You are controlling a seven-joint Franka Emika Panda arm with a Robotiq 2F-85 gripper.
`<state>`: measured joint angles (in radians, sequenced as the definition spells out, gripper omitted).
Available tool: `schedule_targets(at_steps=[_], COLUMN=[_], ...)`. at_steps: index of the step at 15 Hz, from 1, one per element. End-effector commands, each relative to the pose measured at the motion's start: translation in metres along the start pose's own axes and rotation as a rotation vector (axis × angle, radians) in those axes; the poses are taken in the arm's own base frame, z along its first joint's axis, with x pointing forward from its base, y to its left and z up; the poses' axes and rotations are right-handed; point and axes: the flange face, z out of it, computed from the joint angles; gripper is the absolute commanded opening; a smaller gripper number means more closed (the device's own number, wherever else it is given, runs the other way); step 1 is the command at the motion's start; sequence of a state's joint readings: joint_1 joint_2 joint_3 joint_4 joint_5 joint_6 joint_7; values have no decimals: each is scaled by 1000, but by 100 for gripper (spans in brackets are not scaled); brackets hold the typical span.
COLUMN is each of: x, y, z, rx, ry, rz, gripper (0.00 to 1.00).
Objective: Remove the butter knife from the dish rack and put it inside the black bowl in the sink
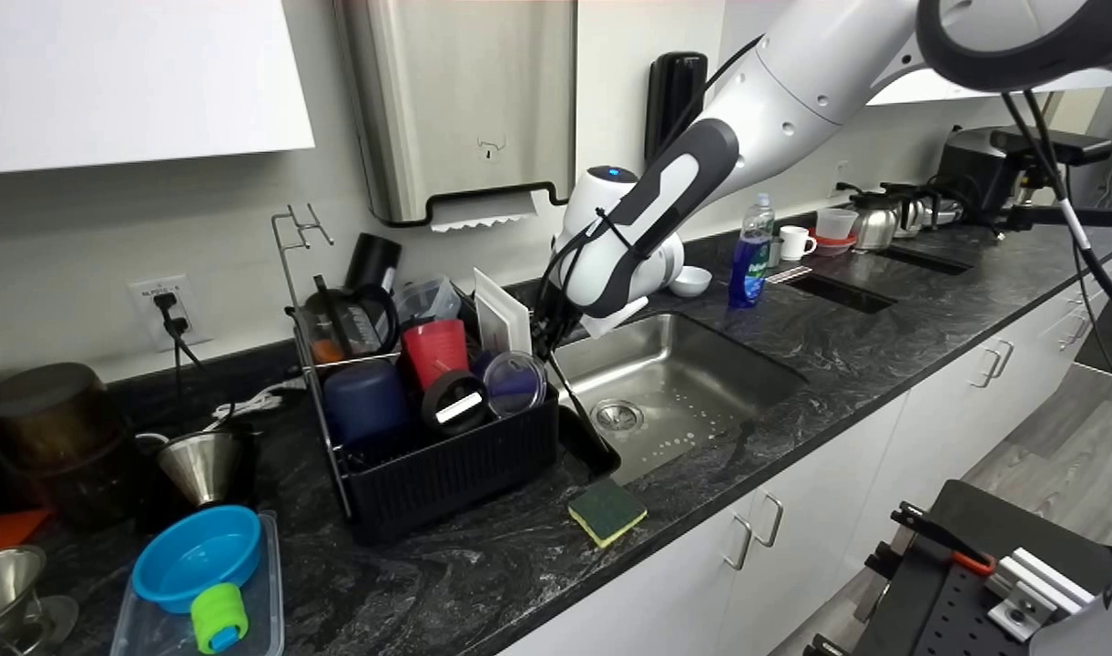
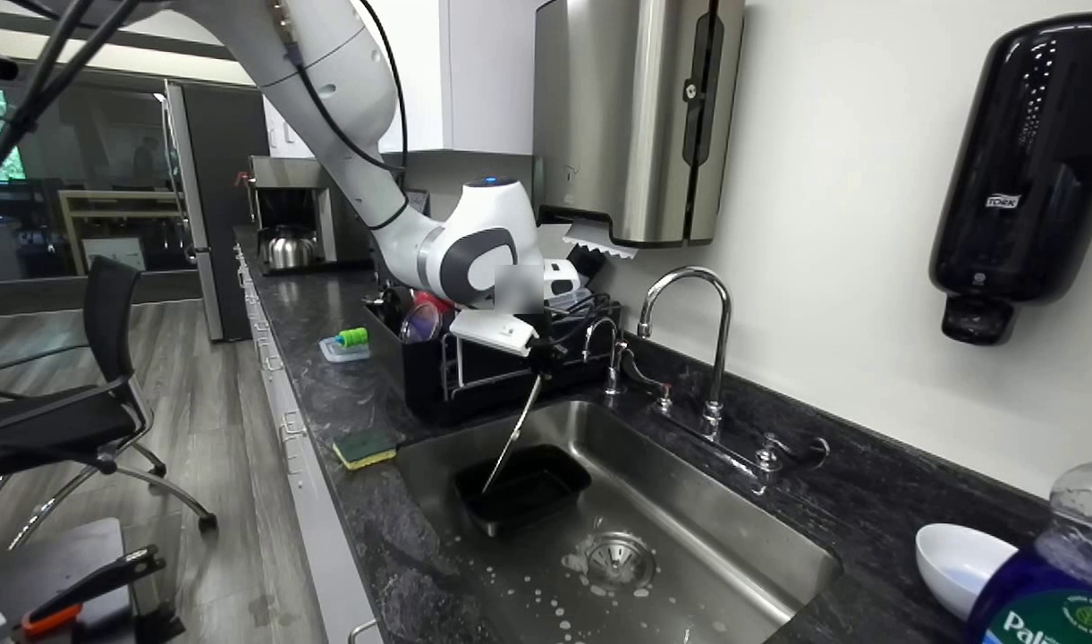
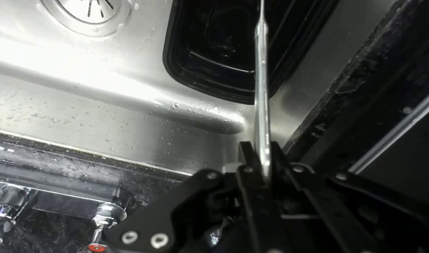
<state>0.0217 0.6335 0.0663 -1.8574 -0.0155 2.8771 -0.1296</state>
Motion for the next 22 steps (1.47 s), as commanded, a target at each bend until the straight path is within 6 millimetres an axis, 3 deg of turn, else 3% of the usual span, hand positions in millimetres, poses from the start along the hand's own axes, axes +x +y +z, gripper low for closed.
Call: schedule_targets(at_steps=[1,11,22], x=[1,-12,-17], y=[5,19,23], z=[9,32,41], rx=[28,73,105], ry=[17,0,-11], rz=[57,133,160], gripper=[3,3,3])
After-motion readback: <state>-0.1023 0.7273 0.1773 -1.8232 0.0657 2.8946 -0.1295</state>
